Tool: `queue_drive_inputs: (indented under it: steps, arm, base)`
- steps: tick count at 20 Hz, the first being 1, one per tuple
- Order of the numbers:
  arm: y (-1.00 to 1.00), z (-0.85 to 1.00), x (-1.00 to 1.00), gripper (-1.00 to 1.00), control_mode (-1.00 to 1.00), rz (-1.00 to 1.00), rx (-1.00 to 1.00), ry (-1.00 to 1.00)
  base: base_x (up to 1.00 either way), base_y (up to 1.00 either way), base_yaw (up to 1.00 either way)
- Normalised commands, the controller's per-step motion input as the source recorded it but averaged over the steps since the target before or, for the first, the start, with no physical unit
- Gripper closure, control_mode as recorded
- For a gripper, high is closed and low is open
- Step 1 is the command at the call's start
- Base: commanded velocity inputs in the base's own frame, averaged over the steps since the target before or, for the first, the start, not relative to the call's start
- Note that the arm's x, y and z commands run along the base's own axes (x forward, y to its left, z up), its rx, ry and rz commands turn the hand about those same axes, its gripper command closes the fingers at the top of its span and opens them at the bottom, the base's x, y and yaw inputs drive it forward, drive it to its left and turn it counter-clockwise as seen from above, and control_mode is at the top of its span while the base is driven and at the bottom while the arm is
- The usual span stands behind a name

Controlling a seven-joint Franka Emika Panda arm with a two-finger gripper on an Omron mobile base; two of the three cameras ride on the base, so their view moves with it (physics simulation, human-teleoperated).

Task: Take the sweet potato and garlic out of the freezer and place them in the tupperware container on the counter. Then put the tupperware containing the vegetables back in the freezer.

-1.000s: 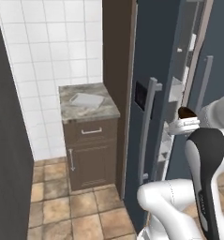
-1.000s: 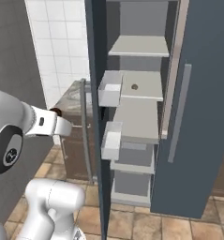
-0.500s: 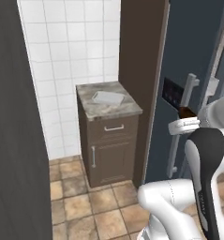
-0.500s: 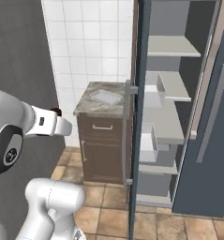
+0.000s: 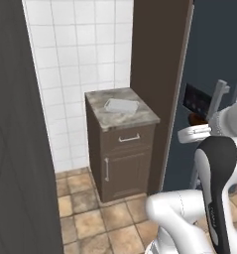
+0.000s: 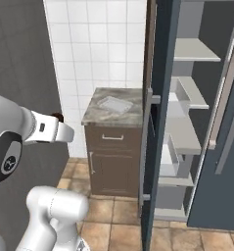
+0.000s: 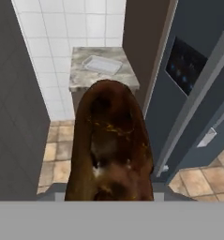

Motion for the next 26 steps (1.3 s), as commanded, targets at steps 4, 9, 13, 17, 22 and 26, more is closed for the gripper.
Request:
queue_drive_inputs:
  steps: [4, 9, 13, 17, 22, 26]
  arm:
    - [0.0, 0.0, 0.0, 1.0, 1.0, 0.0, 0.0, 0.0]
    - [0.0, 0.0, 0.0, 1.0, 1.0, 0.0, 0.0, 0.0]
    - [0.0, 0.0, 0.0, 1.0, 1.0, 0.0, 0.0, 0.0]
    - [0.0, 0.0, 0.0, 1.0, 1.0, 0.0, 0.0, 0.0]
    - [0.0, 0.0, 0.0, 1.0, 1.0, 0.0, 0.0, 0.0]
    - [0.0, 0.0, 0.0, 1.0, 1.0, 0.0, 0.0, 0.0]
  base:
    - [0.88, 0.01, -0.1]
    - [0.77, 0.32, -0.11]
    - [0.7, 0.22, -0.07]
    - [0.59, 0.12, -0.06]
    - [0.52, 0.11, -0.07]
    - [0.47, 0.12, -0.08]
